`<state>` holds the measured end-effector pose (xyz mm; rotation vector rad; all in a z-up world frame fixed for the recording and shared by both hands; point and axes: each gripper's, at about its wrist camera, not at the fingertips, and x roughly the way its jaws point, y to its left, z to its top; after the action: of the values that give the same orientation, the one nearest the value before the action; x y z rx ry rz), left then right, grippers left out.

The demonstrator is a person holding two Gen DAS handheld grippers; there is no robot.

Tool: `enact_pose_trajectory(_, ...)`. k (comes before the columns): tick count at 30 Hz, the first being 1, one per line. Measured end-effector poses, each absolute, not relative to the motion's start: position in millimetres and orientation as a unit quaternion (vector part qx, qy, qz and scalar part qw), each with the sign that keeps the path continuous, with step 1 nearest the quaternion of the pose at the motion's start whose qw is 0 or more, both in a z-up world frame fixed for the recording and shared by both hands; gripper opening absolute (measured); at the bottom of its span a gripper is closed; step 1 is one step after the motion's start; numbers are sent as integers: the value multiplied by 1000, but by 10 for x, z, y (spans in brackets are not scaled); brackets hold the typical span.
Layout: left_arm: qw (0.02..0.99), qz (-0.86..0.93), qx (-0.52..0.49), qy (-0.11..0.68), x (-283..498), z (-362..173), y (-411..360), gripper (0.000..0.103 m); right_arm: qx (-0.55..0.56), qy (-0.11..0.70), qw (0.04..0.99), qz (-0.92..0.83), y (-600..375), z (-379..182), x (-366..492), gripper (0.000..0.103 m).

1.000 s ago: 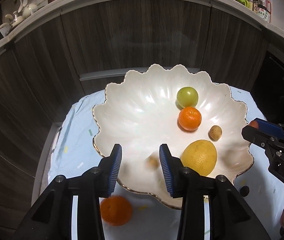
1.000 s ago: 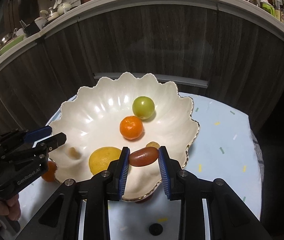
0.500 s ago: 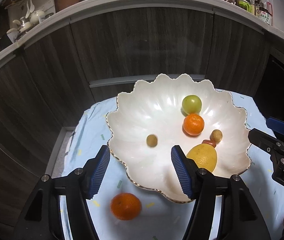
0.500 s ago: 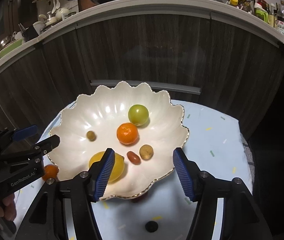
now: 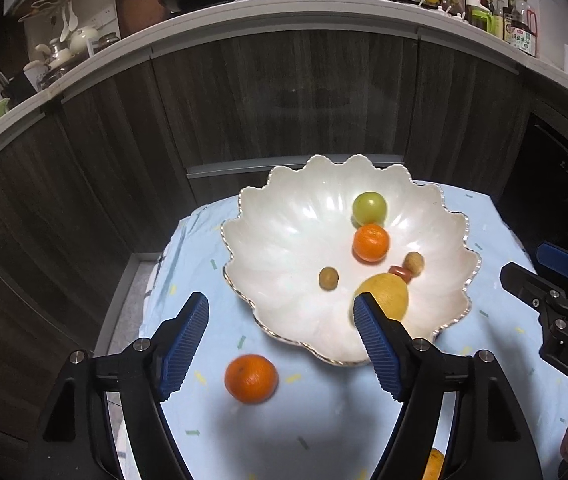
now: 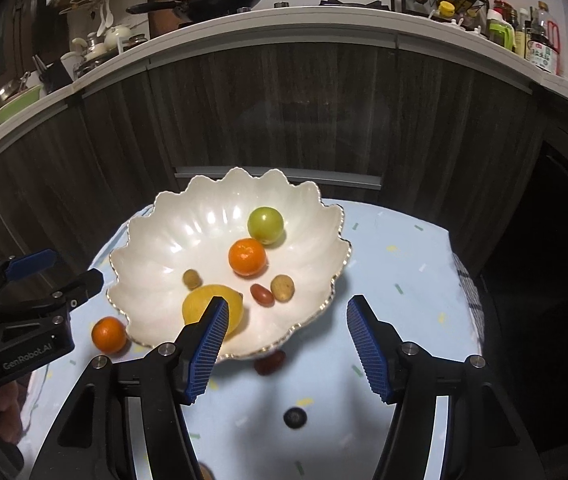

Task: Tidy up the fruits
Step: 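Withdraw both open tools toward the yellow mango and the dark blueberry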

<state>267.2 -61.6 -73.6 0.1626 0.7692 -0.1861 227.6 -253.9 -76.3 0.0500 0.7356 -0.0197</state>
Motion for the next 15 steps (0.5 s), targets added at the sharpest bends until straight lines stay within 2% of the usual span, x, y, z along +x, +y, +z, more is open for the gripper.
enact_pose_trajectory(15,915,-97,76,385,2198,-830,-780,75,20,369,929,-14,-2750,-881,1957,63)
